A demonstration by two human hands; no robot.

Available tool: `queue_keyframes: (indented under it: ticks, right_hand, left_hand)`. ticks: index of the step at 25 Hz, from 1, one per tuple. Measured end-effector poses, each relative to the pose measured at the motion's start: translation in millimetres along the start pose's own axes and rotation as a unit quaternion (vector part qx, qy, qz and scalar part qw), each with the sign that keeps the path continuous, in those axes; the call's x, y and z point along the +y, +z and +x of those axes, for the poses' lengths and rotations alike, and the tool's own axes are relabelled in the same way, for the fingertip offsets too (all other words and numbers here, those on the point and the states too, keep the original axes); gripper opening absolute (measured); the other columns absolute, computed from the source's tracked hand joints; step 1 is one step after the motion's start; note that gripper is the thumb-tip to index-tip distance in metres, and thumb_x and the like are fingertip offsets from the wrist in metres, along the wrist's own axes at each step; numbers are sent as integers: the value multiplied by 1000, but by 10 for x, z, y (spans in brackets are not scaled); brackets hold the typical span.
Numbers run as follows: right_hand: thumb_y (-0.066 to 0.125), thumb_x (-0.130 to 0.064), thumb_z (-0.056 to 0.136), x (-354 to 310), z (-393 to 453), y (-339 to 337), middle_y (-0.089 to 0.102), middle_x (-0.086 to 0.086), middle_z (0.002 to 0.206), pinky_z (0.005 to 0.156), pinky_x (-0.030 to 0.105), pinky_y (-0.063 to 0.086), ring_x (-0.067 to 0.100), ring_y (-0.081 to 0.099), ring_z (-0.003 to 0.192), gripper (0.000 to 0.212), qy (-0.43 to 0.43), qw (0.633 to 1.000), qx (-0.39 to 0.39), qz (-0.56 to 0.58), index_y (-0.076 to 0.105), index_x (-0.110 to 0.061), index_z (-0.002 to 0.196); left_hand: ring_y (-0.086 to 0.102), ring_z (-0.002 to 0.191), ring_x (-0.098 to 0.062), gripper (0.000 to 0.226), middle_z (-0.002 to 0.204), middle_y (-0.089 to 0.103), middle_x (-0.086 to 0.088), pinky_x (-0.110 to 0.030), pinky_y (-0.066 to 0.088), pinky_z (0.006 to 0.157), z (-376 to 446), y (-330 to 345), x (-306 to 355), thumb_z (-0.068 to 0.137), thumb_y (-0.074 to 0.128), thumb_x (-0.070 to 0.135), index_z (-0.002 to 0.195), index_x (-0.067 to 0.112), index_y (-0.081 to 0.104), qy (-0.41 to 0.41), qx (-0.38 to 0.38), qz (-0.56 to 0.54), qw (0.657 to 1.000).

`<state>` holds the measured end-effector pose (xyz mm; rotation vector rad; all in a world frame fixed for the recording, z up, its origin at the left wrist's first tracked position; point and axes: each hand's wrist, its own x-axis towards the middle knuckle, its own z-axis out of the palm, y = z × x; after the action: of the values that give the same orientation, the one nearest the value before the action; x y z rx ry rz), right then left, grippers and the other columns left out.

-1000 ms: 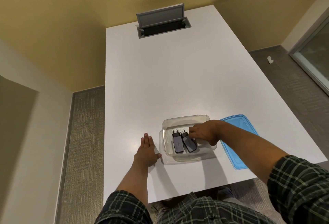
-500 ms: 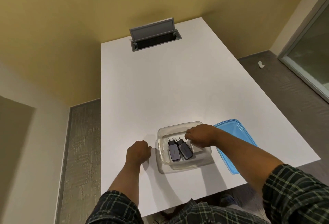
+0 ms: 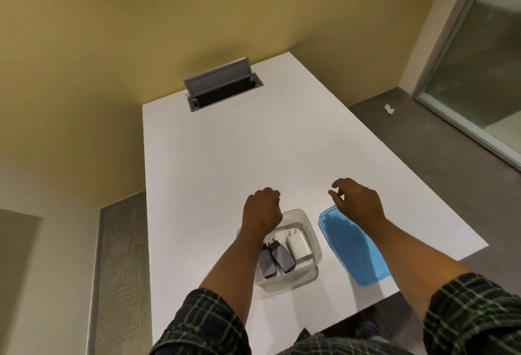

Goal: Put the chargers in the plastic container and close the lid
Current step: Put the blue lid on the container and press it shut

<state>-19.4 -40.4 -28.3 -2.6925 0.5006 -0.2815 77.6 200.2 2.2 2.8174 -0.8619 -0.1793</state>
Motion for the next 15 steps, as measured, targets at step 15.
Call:
queue_keyframes:
  ticks: [15]
  right_hand:
    - [52, -38, 93, 1044, -593, 13, 65, 0, 109, 74, 31, 45, 22, 63, 101, 24, 211, 945, -217, -122, 57, -20, 107]
  left_hand:
    - [53, 129, -34, 59, 141, 56, -16, -47, 34, 106, 164, 817, 1405, 98, 42, 45, 145, 9, 38, 112, -351, 125, 921]
